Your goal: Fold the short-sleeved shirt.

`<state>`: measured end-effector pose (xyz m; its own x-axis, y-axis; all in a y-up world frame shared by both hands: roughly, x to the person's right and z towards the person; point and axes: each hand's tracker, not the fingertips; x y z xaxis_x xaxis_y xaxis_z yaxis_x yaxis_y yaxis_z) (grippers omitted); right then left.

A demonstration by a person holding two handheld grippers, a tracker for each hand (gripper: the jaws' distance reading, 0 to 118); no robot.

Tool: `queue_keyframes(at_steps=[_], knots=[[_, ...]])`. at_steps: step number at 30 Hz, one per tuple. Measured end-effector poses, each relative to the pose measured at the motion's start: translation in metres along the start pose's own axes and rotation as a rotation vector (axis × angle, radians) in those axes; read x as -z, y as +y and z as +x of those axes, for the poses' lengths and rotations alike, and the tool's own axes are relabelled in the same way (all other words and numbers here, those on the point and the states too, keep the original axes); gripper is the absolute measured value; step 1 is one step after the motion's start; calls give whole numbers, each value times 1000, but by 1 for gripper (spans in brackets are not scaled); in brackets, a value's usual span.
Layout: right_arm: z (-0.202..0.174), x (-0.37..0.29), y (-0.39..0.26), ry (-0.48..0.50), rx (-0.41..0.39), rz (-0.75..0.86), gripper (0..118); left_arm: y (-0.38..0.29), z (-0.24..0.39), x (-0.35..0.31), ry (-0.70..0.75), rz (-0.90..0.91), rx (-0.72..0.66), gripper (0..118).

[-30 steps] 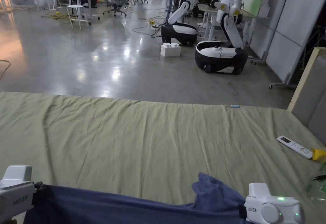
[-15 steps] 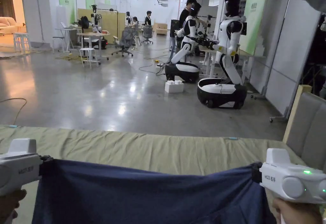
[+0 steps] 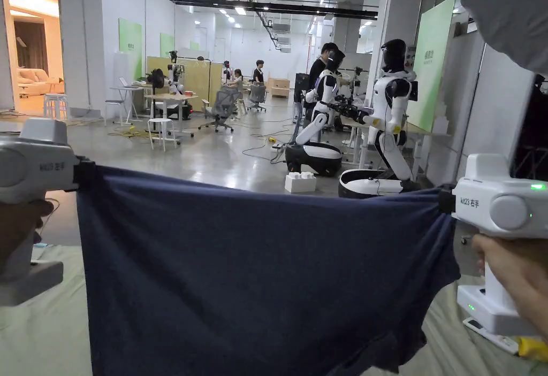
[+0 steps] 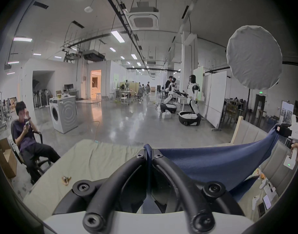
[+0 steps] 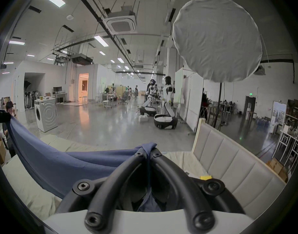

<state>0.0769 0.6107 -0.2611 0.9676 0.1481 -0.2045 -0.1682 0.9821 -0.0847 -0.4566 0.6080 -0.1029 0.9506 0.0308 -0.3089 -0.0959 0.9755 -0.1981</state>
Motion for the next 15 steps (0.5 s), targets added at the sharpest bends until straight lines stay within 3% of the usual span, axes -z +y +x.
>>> queue_keyframes(at_steps=[6,11,12,15], knots=[[-3,13,45,-26,-21,30,3,55,-9,13,13,29,3,4],[-2,30,68,-48,-7,37,3,42,14,-4,26,51,28,4],[-2,31,72,-53,-18,54,3,75,-24,48,27,56,24,4],[4,40,81,-53,21,56,3,81,-44,74,33,62,29,4]])
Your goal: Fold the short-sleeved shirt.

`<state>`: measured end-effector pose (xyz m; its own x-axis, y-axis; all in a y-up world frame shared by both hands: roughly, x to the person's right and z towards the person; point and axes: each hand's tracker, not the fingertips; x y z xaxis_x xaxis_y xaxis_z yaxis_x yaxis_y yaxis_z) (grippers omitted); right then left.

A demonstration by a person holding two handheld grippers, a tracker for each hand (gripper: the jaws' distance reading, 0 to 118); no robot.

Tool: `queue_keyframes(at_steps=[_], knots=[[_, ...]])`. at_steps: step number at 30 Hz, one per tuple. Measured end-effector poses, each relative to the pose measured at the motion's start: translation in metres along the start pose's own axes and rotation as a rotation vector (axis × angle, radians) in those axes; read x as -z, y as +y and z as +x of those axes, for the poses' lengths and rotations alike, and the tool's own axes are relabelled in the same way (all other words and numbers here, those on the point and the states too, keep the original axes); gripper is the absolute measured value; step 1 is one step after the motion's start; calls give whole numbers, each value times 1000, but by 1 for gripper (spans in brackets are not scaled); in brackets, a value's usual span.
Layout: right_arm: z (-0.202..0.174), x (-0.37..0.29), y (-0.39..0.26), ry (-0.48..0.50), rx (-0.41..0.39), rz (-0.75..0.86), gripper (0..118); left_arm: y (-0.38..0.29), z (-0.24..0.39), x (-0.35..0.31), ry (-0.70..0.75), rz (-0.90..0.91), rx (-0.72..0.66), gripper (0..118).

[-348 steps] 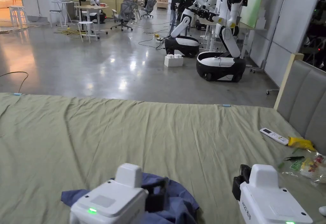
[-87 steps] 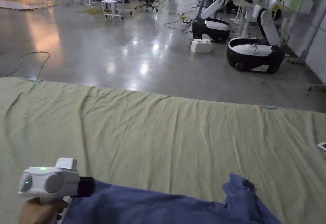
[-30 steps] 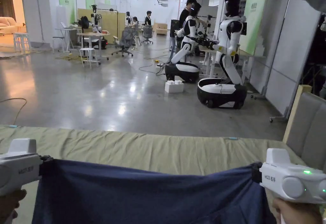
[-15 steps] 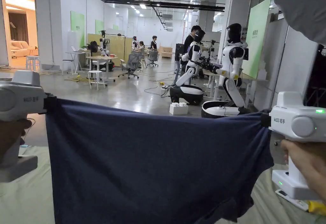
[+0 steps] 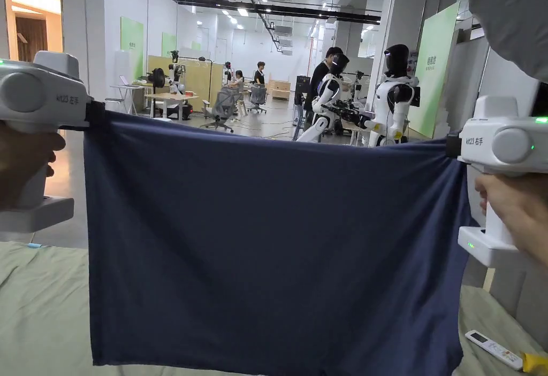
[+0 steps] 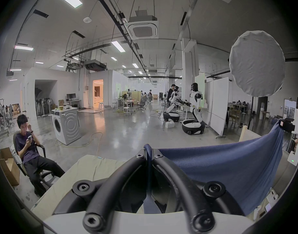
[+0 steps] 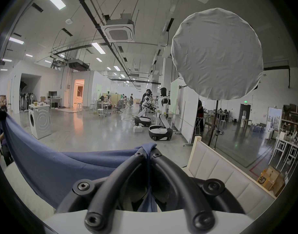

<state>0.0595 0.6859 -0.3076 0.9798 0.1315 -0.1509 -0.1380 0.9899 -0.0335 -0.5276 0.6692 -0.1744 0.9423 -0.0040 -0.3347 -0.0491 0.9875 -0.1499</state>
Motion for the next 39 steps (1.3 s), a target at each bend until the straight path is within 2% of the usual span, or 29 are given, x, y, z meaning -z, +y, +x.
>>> queue_keyframes(at_steps=[2,4,5,6,10,11,14,18,19,22,23,26,27,30,31,33,34,35,37,38,39], knots=[[3,5,5,12,34,12,3,-2,16,-5,5,-2,5,4],[5,10,11,-18,0,24,3,-5,8,8,4,-7,6,4],[6,12,10,-5,39,-8,3,-6,27,-16,9,34,43,4],[7,12,10,-8,40,6,3,-9,39,-29,13,33,39,4],[0,12,4,-32,-67,43,3,-21,49,-36,12,29,28,4],[-4,11,-3,-19,-36,30,3,-28,51,-40,15,29,26,4],[-3,8,-19,-22,-51,20,3,-48,36,-18,4,-16,5,4],[-9,6,-19,-6,-59,-24,3,-84,40,-36,11,-50,9,4],[-11,11,-45,93,-53,-60,3,-94,42,-40,10,-58,9,4],[-10,11,-54,87,-51,-74,3,-115,40,-62,-6,-60,-23,4],[1,0,-108,49,-41,-107,3,-121,41,-70,-10,-63,-28,4],[13,-1,-131,54,-9,-126,3,-131,33,-76,-17,-67,-33,4],[5,-40,-129,30,-15,-105,3,-138,33,-81,-17,-64,-28,4],[0,-35,-121,41,-17,-117,3,-154,29,-102,-27,-59,-24,4],[0,-58,-132,47,-14,-102,3,-159,29,-110,-28,-56,-21,4],[1,-60,-134,47,-32,-97,3,-170,31,-134,-37,-47,-18,4],[4,-57,-134,59,-17,-107,3,-176,31,-145,-44,-47,-17,4],[10,-96,-175,150,25,-149,3,-184,31,-156,-39,-43,-23,4],[19,-103,-191,165,42,-173,3,-195,26,-174,-41,-41,-52,4],[25,-105,-200,164,41,-168,3,-202,25,-184,-45,-48,-62,4],[21,-145,-198,53,27,-163,3,-207,25,-191,-51,-61,-59,4]])
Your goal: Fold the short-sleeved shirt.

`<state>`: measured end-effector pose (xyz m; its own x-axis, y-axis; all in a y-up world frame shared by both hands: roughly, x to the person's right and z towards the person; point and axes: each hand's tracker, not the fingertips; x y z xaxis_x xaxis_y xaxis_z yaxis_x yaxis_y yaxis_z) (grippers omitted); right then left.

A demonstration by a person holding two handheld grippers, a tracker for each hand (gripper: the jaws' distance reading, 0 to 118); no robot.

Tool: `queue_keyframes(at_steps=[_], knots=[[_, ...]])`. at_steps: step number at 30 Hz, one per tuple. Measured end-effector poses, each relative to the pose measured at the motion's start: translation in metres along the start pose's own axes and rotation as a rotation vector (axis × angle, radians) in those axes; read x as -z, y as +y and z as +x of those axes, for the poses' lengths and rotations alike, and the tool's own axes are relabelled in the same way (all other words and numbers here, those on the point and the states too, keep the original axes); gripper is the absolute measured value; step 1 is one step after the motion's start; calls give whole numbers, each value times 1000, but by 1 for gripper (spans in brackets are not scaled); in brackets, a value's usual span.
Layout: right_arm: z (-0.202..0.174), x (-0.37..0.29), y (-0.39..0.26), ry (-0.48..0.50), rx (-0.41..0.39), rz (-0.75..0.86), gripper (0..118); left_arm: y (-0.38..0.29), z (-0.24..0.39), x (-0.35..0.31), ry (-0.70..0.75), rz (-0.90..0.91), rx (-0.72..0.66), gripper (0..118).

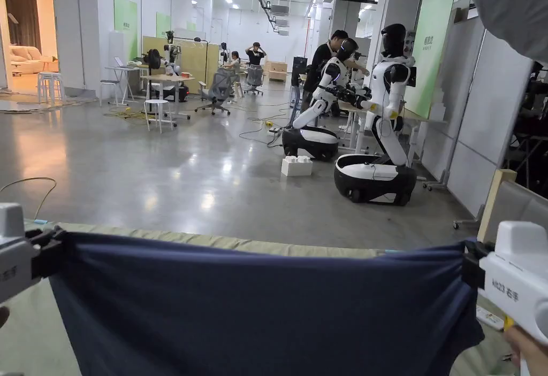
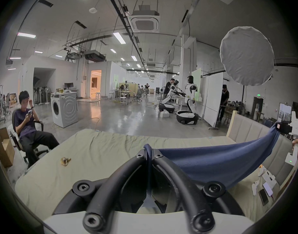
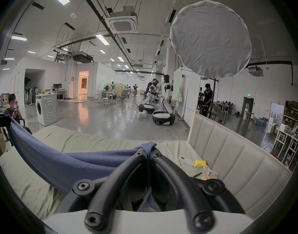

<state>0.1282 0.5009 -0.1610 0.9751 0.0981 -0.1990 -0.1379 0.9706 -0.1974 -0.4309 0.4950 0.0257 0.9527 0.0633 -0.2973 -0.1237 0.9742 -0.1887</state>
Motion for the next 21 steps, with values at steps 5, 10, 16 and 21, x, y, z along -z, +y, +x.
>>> queue_keyframes(at_steps=[5,10,16,21], knots=[[-20,-69,-48,32,-120,26,3,-58,-10,-52,-6,-51,-27,4],[-28,-110,-113,48,-151,-112,3,-118,-10,-93,1,-162,-7,4],[-34,-134,-189,62,-178,-318,3,-205,-44,-97,12,-367,-35,4],[-32,-134,-242,51,-215,-495,3,-235,-23,-109,24,-497,21,4]])
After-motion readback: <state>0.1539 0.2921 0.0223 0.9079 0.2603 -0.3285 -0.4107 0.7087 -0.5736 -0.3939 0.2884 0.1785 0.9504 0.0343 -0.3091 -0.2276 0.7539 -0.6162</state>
